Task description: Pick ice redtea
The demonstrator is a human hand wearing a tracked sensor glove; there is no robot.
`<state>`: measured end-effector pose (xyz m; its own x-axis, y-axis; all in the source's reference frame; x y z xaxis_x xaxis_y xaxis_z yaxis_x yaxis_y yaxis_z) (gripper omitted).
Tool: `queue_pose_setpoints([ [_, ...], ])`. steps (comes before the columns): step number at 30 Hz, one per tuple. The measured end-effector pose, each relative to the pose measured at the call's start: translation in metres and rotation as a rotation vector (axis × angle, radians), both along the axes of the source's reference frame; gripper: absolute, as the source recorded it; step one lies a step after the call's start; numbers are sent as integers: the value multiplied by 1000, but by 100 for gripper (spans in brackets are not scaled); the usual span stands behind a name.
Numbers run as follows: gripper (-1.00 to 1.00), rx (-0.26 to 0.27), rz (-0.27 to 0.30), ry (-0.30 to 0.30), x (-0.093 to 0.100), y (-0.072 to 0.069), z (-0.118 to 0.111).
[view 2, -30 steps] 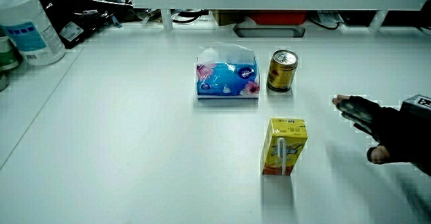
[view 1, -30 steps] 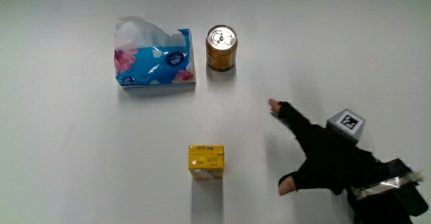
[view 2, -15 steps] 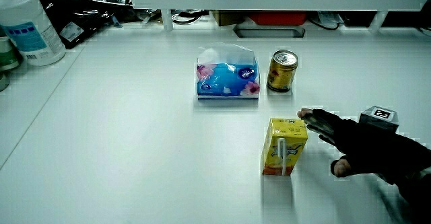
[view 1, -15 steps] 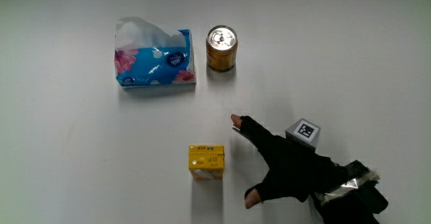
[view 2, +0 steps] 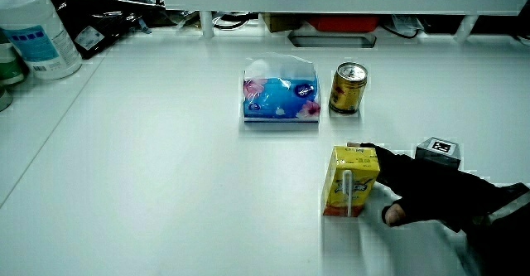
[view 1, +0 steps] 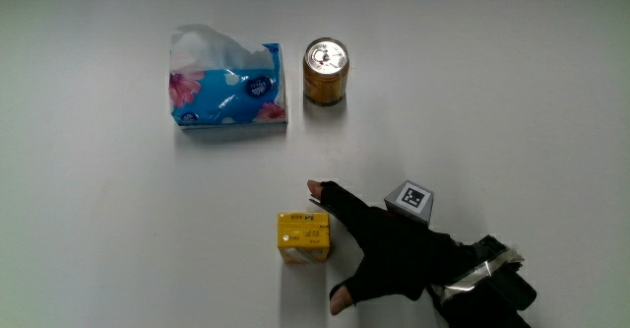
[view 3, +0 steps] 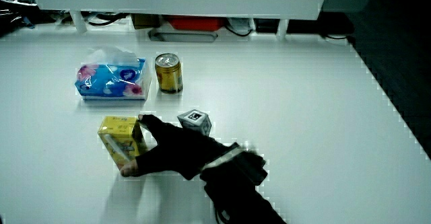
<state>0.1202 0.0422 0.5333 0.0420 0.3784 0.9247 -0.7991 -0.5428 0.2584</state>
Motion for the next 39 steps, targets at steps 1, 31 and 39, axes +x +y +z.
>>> queue_pose_setpoints([
  [1,29,11,33,0,1,0,-2],
  [31,100,92,197,-83,7,-5,-13],
  [39,100,170,268,-123,9,-36,-37],
])
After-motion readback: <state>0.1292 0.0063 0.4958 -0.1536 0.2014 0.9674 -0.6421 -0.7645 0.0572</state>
